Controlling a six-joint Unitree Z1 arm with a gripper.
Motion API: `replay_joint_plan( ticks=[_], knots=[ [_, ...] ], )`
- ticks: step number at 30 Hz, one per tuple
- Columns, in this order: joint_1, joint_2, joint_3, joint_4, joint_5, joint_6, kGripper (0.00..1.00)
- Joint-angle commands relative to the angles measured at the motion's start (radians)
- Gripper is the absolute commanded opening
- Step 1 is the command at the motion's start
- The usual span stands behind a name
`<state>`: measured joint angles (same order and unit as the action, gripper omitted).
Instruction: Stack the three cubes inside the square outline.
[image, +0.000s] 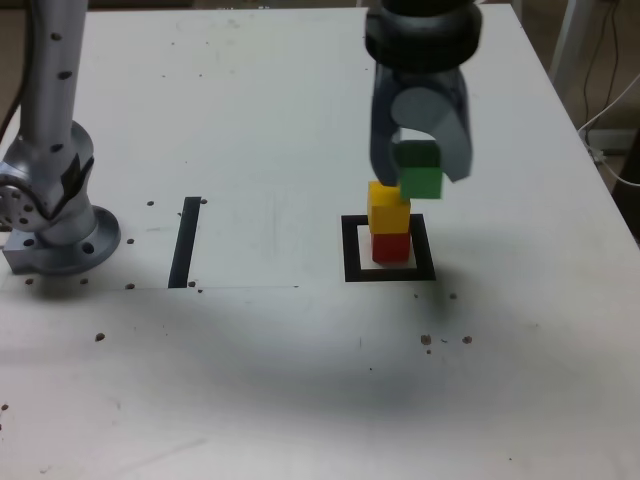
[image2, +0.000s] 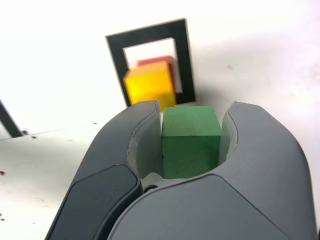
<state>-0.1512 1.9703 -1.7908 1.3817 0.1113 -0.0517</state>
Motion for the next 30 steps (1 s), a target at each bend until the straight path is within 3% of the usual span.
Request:
replay_joint_plan(
  ticks=[1,15,30],
  knots=[
    [0.013,-0.010,0.023,0.000,-0.001,0.003,0.19],
    [0.029,-0.006,0.089,-0.007,-0.007,-0.002,0.19],
    [0.043,0.005,0.087,-0.008,0.003,-0.002,0.27]
  ],
)
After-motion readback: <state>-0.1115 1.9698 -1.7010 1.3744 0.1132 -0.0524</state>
